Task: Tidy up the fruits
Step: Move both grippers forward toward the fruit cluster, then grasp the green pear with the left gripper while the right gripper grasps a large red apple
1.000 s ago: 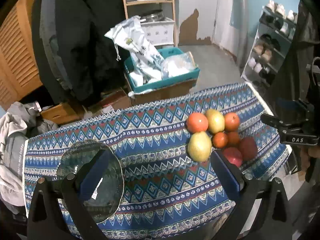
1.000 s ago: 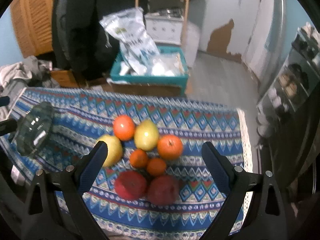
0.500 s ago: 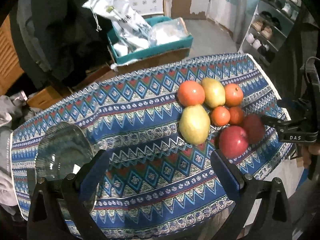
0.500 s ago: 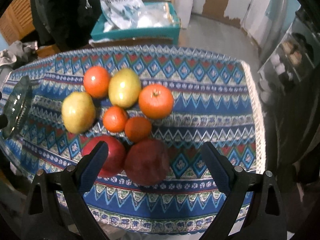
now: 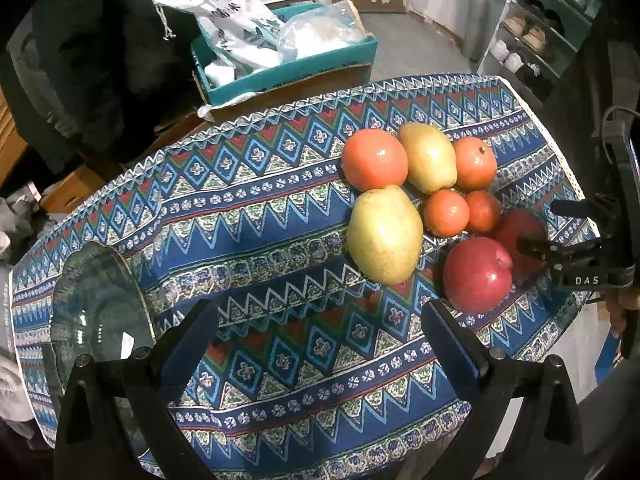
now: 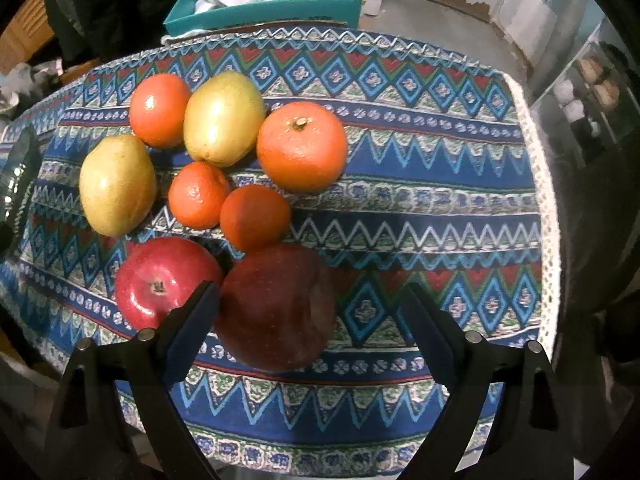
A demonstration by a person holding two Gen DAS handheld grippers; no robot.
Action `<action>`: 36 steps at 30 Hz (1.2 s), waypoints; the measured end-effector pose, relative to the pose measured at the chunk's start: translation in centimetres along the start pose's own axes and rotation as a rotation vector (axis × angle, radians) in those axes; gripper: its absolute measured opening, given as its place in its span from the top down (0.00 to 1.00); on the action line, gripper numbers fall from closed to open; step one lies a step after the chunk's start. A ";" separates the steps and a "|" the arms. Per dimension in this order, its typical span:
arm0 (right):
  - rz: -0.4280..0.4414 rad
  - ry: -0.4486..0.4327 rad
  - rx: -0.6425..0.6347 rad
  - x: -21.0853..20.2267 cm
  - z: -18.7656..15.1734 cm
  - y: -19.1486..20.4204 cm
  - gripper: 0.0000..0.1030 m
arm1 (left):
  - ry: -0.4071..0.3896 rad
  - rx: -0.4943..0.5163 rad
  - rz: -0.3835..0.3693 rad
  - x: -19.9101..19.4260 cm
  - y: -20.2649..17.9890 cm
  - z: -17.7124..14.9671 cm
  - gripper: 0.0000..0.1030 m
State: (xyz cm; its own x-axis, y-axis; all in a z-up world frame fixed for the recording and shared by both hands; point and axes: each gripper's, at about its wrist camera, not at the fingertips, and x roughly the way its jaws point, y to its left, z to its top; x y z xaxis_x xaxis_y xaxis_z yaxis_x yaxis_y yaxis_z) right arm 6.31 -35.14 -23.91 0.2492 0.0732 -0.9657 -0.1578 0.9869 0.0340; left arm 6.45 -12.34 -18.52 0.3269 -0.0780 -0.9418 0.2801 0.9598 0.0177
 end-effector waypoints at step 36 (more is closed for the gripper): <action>0.032 -0.055 0.140 0.6 1.2 -2.4 0.29 | 0.145 -0.052 -0.153 9.4 -3.0 4.5 0.01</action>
State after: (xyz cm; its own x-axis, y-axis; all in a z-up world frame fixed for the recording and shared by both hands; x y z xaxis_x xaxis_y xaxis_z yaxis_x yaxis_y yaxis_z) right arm 7.95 -37.32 -24.25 0.2984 0.1091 -0.9482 -0.0332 0.9940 0.1039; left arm 12.75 -17.21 -25.90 0.1500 -0.1876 -0.9707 0.2684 0.9527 -0.1426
